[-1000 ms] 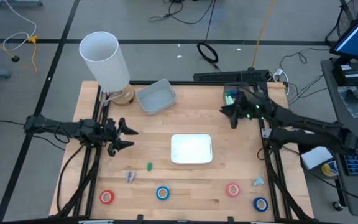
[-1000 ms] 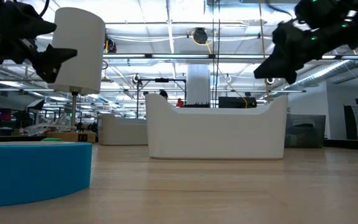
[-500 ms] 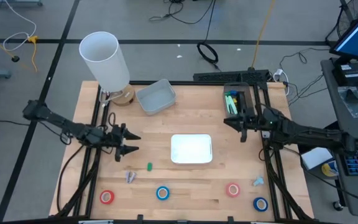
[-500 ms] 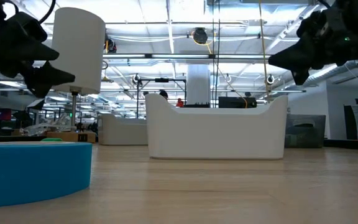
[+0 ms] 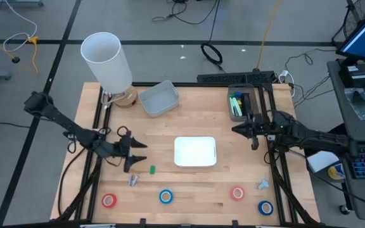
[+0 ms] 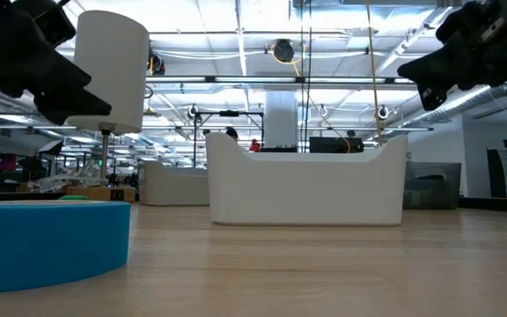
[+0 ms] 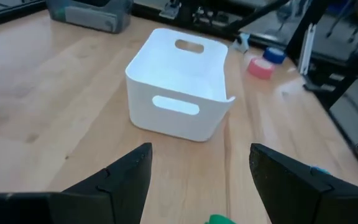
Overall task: Pick and place Stapler, Stapler remover, tape
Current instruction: Put the green stapler into the black bin
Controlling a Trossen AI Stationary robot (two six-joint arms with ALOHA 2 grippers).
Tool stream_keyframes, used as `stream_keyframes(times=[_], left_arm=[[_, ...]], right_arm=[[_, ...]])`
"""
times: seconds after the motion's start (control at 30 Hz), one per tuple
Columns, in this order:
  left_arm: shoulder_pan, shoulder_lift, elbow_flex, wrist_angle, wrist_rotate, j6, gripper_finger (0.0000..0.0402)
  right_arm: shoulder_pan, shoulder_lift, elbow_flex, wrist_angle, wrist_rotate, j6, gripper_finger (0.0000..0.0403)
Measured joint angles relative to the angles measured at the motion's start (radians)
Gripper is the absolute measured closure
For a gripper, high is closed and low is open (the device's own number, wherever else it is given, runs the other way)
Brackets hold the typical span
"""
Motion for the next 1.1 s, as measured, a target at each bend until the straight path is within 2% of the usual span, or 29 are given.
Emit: stream_keyframes(times=[0.23,0.5,0.83,1.1], left_arm=[[-0.017,0.165,0.192,-0.215,-0.02,-0.062,0.0133],[-0.017,0.363,0.36,-0.43,-0.013,-0.28,0.0133],[0.037,0.588,0.517,-0.738,0.141,-0.814,0.0133],[0.132,0.66,0.543,-0.766,0.26,-0.936,0.0133]], right_arm=[[0.0,-0.1,0.0,-0.073,0.001,-0.053,0.0392],[0.0,-0.173,0.0,-0.094,0.002,-0.084,0.0392],[0.0,-0.201,0.0,-0.094,0.002,-0.089,0.039],[0.0,-0.201,0.0,-0.094,0.002,-0.09,0.039]])
